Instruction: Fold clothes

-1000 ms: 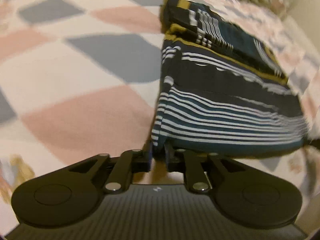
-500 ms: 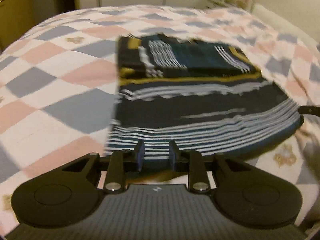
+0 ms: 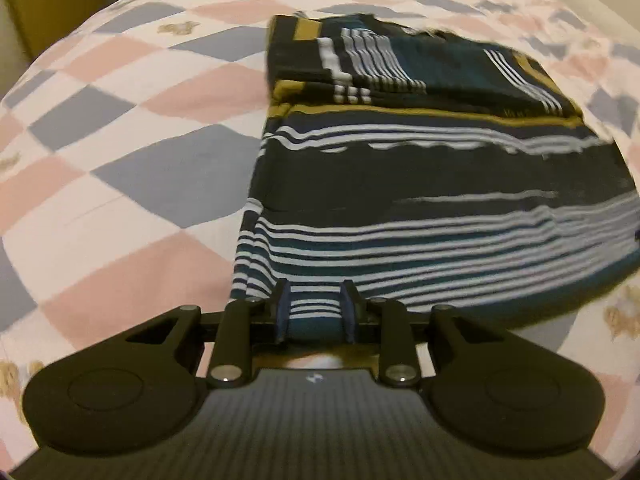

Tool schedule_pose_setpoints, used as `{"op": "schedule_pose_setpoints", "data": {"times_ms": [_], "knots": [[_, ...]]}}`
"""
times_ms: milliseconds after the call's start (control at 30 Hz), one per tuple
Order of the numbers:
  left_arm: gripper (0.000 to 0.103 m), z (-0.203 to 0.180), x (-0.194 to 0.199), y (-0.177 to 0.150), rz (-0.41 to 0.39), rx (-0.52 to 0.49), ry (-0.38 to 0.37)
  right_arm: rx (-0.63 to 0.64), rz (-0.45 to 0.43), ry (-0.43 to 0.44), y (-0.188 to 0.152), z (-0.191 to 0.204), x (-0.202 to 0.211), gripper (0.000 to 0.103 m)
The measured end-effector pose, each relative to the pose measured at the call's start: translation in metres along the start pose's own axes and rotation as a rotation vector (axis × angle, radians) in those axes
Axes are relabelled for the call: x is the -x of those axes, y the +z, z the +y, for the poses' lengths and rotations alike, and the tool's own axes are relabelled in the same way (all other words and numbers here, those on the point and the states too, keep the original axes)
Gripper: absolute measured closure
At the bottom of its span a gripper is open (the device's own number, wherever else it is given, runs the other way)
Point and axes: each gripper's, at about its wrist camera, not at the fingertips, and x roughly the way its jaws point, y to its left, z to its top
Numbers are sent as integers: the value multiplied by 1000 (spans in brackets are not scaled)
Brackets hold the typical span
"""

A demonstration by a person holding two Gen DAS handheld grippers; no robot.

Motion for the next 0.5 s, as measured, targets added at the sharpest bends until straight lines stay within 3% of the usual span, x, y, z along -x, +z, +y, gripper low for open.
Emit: {"op": "schedule_pose_setpoints", "data": {"times_ms": [233,500], "knots": [[73,-25,21,12,45,63,105,-29,-2,-54,14,17,19,51],[70,-50,41,4,64,93,132,-52,7,4,18,24,30,45]]}}
